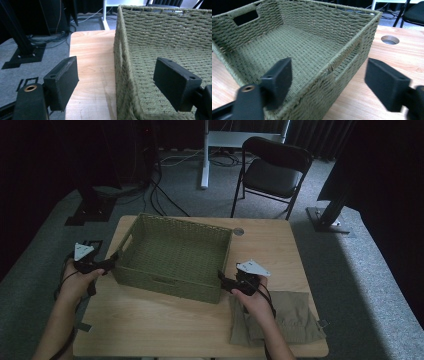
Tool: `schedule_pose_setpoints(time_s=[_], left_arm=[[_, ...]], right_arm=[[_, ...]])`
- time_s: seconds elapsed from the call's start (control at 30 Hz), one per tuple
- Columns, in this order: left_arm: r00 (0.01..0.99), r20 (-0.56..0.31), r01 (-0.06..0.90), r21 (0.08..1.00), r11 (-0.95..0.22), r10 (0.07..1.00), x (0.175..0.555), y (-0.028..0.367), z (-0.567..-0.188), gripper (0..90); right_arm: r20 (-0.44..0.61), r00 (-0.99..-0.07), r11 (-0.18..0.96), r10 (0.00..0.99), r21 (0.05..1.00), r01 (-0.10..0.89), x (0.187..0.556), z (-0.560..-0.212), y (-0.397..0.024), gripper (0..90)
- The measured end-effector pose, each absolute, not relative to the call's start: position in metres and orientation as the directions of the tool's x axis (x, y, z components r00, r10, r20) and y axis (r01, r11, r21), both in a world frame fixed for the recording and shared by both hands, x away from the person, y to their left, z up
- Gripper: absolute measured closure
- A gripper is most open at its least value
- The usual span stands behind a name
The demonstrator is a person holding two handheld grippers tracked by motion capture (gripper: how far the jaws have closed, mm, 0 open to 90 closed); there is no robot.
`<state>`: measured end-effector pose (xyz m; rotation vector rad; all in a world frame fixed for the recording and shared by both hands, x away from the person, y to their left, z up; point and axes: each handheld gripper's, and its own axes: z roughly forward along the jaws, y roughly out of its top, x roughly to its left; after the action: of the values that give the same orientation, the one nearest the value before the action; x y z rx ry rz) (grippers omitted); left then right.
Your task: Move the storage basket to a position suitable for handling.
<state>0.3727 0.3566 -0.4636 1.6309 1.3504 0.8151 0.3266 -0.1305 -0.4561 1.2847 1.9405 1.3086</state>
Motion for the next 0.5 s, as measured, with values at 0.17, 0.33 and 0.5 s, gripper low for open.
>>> schedule_pose_setpoints(time_s=[0.17, 0.33, 0.5], left_arm=[[0.212, -0.037, 0.437, 0.897, -0.061, 0.976, 0.377, 0.354, -0.468, 31.6], [0.174, -0.071, 0.439, 0.898, -0.013, 0.982, 0.380, 0.351, -0.467, 52.9], [0.182, -0.069, 0.469, 0.883, -0.025, 0.981, 0.385, 0.344, -0.472, 54.6]], right_arm=[[0.097, -0.435, 0.124, 0.895, 0.883, 0.452, 0.328, -0.460, -0.125, 38.5], [0.086, -0.432, 0.132, 0.898, 0.882, 0.452, 0.328, -0.467, -0.117, 46.2], [0.142, -0.412, 0.085, 0.900, 0.870, 0.486, 0.331, -0.471, -0.113, 52.1]])
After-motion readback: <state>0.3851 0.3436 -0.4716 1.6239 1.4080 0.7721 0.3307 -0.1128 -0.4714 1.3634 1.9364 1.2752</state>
